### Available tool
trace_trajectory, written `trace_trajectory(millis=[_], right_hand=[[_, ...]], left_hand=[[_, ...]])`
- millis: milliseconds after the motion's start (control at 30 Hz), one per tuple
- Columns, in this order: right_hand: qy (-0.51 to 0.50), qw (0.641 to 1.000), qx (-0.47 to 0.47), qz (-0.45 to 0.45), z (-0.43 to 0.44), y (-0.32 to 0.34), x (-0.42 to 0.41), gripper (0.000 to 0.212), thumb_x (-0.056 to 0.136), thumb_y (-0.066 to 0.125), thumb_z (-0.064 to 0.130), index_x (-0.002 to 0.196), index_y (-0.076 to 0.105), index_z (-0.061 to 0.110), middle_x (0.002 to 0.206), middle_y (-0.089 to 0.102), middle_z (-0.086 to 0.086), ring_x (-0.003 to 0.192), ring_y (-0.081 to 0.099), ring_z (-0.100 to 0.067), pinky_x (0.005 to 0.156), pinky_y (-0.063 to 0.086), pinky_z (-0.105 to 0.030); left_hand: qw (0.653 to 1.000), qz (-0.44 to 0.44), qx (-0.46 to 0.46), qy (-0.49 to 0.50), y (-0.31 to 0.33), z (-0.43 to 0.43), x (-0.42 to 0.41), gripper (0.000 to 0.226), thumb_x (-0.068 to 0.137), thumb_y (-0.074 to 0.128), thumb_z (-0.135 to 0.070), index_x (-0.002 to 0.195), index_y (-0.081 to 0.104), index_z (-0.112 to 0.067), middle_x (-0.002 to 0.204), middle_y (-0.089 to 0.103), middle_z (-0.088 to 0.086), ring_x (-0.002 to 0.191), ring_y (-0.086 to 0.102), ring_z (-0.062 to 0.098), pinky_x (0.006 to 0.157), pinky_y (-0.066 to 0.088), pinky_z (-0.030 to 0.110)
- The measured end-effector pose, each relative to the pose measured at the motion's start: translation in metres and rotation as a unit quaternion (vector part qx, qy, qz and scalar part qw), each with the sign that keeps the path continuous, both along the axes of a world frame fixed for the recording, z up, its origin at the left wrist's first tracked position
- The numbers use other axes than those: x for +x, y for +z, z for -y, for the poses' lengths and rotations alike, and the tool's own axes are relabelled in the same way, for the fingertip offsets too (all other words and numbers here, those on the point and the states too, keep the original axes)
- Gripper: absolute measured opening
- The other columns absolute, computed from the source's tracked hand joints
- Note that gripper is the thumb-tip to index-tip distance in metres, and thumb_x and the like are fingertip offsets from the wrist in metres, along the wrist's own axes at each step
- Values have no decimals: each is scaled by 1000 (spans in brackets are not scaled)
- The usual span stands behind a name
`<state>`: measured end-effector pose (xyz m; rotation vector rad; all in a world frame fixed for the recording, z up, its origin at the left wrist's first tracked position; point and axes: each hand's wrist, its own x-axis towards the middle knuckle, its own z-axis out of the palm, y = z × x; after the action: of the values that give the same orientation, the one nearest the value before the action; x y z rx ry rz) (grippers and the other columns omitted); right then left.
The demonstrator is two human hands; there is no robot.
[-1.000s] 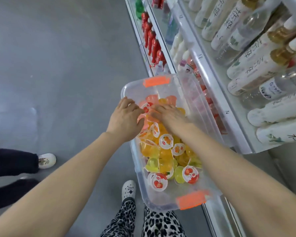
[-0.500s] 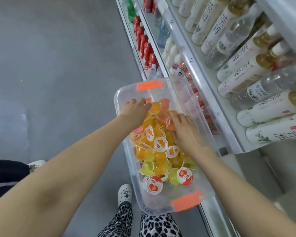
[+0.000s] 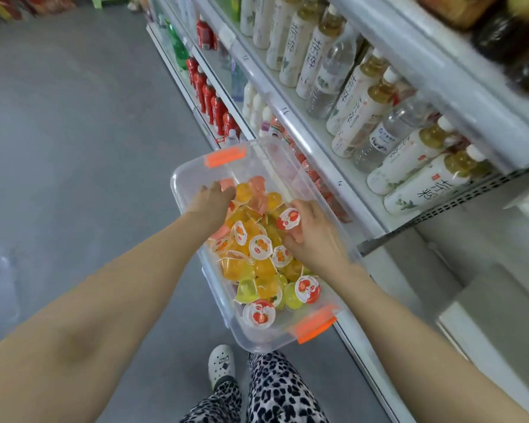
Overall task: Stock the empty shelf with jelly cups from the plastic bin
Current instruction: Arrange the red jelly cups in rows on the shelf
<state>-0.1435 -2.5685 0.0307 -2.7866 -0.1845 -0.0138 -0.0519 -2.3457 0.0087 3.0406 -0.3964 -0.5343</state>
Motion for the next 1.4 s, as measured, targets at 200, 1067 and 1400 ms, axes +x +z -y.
trace_trajectory(millis=[200, 1067, 1400], right_hand=[[7, 1000, -16, -2, 13, -2, -21, 53, 79, 64, 28, 129, 48, 22, 118, 50, -2, 100, 54, -18, 78, 50, -31], [-251, 950, 160, 97, 72, 71, -139, 47, 75, 73, 24, 120, 57, 20, 109, 55, -1, 98, 52, -12, 79, 41, -29], [-357, 906, 107, 202, 174, 155, -243, 40, 82, 73, 36, 117, 58, 25, 106, 59, 6, 98, 54, -11, 82, 41, -25]], left_hand=[[999, -39, 12, -28, -29, 0, 10, 51, 96, 47, -8, 143, 39, -25, 147, 34, 18, 113, 55, 39, 95, 49, 46], [931, 49, -347, -103, 101, 91, -122, 56, 78, 69, -27, 127, 43, -16, 117, 56, 4, 100, 57, 22, 72, 38, 29], [886, 37, -366, -281, 148, 214, -177, 58, 82, 67, -35, 135, 48, -26, 122, 43, -2, 106, 54, 19, 90, 44, 32]])
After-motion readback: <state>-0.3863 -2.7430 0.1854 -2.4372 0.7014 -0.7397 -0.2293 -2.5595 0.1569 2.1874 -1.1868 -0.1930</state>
